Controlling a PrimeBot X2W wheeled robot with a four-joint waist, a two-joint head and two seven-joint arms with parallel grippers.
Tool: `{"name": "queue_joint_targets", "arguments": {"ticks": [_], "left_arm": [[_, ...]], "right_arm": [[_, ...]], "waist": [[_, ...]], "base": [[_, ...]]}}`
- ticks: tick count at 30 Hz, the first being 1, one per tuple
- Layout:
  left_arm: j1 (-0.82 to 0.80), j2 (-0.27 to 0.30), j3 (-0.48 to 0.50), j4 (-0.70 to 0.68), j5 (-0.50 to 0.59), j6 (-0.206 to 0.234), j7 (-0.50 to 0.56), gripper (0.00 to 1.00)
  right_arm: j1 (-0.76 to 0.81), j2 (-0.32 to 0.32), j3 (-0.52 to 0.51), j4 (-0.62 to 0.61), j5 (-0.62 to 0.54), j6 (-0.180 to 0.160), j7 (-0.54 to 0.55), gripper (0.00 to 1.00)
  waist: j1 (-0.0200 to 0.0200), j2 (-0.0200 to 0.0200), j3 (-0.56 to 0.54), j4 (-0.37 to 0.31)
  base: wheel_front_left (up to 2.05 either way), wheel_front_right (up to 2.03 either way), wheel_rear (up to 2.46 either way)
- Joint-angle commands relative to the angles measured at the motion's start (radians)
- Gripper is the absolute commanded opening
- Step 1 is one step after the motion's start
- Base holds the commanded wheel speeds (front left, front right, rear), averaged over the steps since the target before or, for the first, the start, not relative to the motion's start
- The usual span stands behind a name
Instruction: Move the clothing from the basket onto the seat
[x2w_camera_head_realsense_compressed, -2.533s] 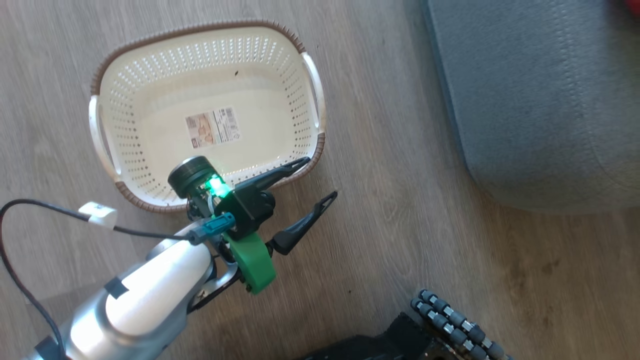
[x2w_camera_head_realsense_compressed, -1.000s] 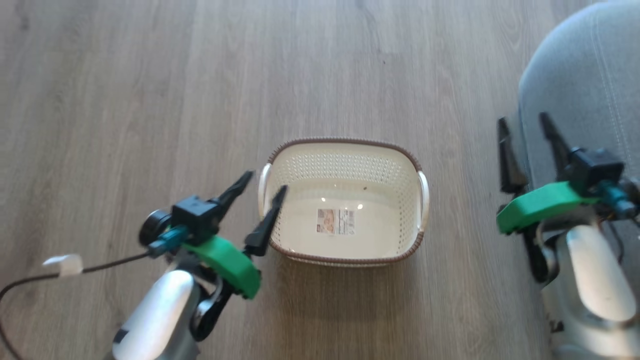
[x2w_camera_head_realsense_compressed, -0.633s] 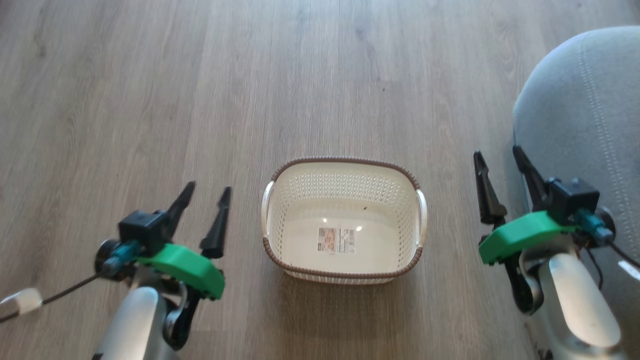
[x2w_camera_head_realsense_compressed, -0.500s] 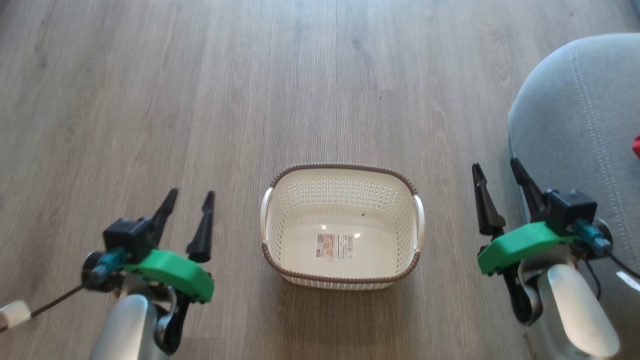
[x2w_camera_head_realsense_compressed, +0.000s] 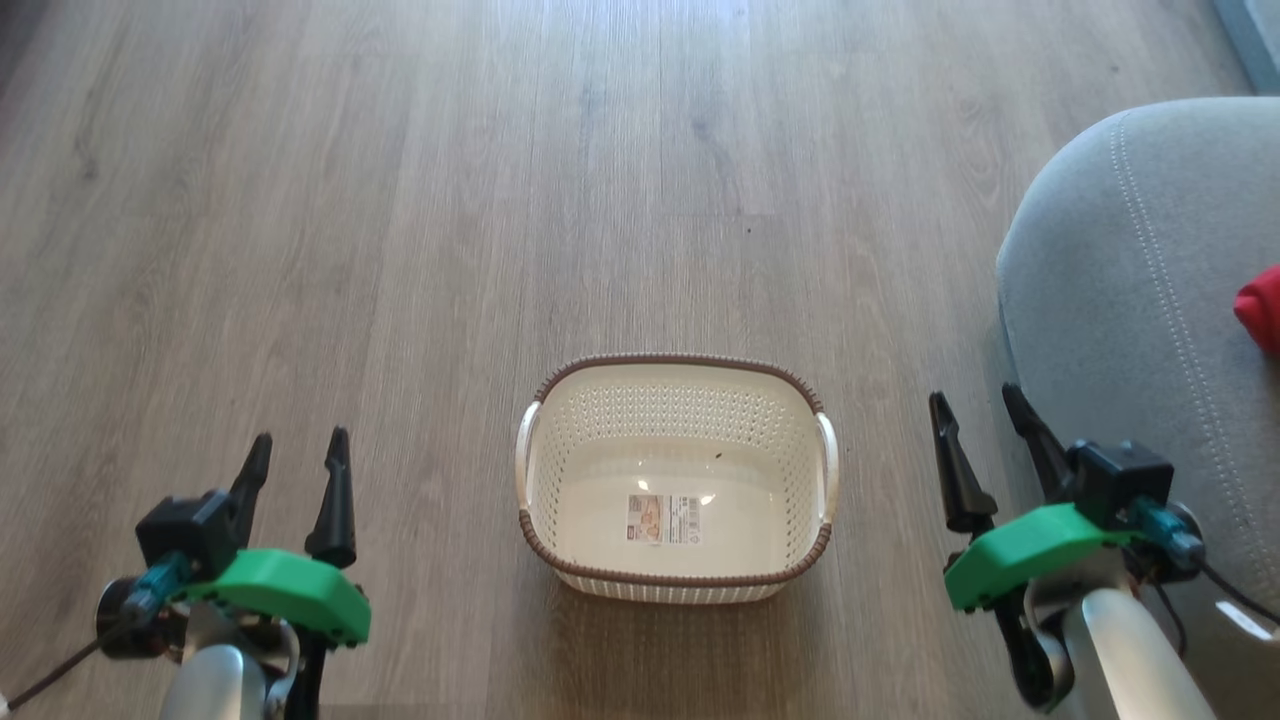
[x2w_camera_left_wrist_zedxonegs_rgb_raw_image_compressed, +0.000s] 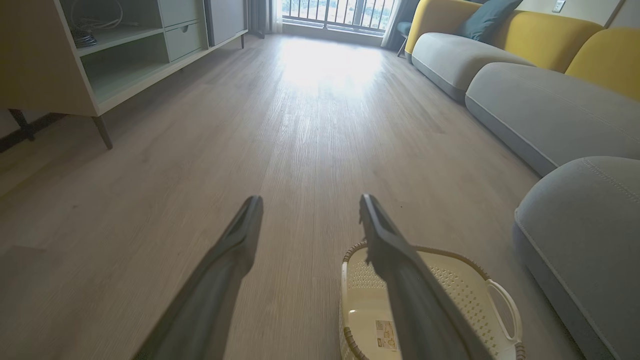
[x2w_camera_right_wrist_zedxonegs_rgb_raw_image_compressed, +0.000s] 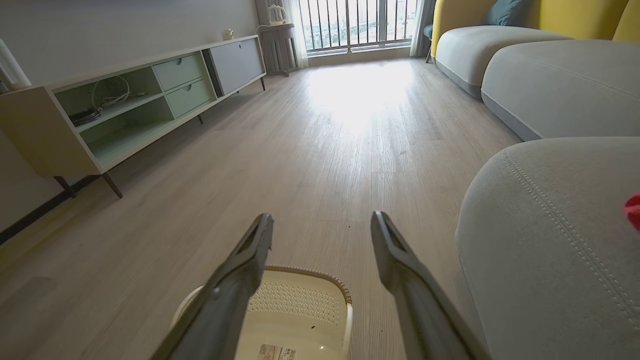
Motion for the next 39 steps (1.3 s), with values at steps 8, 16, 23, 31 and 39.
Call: {"name": "queue_joint_targets", "arguments": {"ticks": [8,16,23,31,39], "left_arm": [[0.025,0.002,0.054,-0.039,0.009,0.001,-0.012,1.0],[0.039,0.002,0.04,-0.03,0.004,-0.001,-0.012,1.0],[0.044,0.002,0.027,-0.031,0.002,-0.002,-0.012,1.0],[0.064,-0.008,-0.01,0.019,-0.014,-0.006,0.003,0.0],[0.082,-0.011,-0.004,0.057,-0.073,-0.006,0.023,0.0]], "right_arm": [[0.037,0.012,0.01,-0.026,0.018,0.0,-0.009,1.0],[0.045,0.014,0.008,-0.024,0.018,0.0,-0.009,1.0],[0.046,0.015,0.009,-0.021,0.018,0.0,-0.009,1.0],[0.062,0.011,-0.012,0.027,0.015,0.0,0.001,0.0],[0.081,0.011,-0.019,0.061,0.075,0.0,0.019,0.0]], "waist": [[0.0001,0.0,-0.028,-0.009],[0.0001,0.0,-0.03,-0.014],[0.0001,0.0,-0.033,-0.013],[0.0001,0.0,-0.031,-0.013],[0.0001,0.0,-0.032,-0.014]], "base": [[0.0,0.0,0.0],[0.0,0.0,0.0],[0.0,0.0,0.0],[0.0,0.0,0.0],[0.0,0.0,0.0]]}}
